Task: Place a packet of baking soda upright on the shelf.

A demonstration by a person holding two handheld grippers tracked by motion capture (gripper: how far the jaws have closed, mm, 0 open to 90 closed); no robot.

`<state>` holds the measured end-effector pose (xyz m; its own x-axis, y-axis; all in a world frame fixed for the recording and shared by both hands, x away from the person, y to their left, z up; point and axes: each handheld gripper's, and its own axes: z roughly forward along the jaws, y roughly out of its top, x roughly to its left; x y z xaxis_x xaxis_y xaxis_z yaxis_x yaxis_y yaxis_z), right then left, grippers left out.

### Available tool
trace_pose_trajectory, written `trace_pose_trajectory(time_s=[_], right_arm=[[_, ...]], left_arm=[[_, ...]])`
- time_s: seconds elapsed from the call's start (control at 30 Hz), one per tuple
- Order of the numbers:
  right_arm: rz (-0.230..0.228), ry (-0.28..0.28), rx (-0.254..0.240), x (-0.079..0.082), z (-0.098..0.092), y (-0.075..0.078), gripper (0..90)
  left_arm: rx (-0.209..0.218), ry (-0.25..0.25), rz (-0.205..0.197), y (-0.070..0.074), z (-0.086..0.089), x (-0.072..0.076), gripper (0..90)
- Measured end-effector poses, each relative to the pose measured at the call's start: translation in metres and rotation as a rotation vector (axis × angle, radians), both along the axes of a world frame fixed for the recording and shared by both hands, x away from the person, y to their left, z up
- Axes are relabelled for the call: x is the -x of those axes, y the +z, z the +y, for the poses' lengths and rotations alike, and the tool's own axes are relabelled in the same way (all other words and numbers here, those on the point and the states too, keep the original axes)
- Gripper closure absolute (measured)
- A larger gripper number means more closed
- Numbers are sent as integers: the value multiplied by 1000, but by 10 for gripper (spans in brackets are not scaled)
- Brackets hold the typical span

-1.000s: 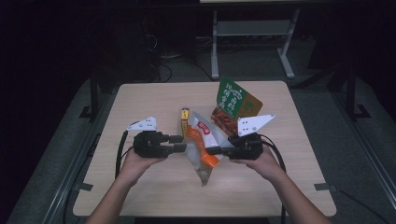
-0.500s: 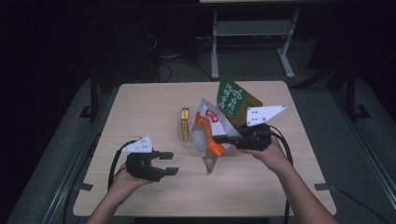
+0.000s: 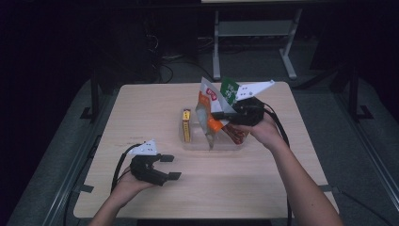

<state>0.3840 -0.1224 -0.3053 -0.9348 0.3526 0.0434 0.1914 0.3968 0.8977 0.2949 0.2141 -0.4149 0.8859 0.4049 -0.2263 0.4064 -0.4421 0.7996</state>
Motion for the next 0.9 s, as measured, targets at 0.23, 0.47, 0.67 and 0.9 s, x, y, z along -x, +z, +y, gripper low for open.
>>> trace_pose_trajectory(time_s=[0.23, 0.47, 0.67, 0.9], right_arm=[[-1, -25, 44, -21, 12, 4, 900], [4, -64, 82, -29, 24, -6, 900], [14, -71, 109, -31, 28, -13, 900], [45, -87, 132, -31, 26, -21, 898]], left_arm=[[-29, -11, -3, -3, -2, 4, 238], [-28, -8, 4, -4, 2, 5, 238], [-20, -6, 8, -5, 2, 5, 238], [-27, -21, 15, -7, -1, 5, 235]])
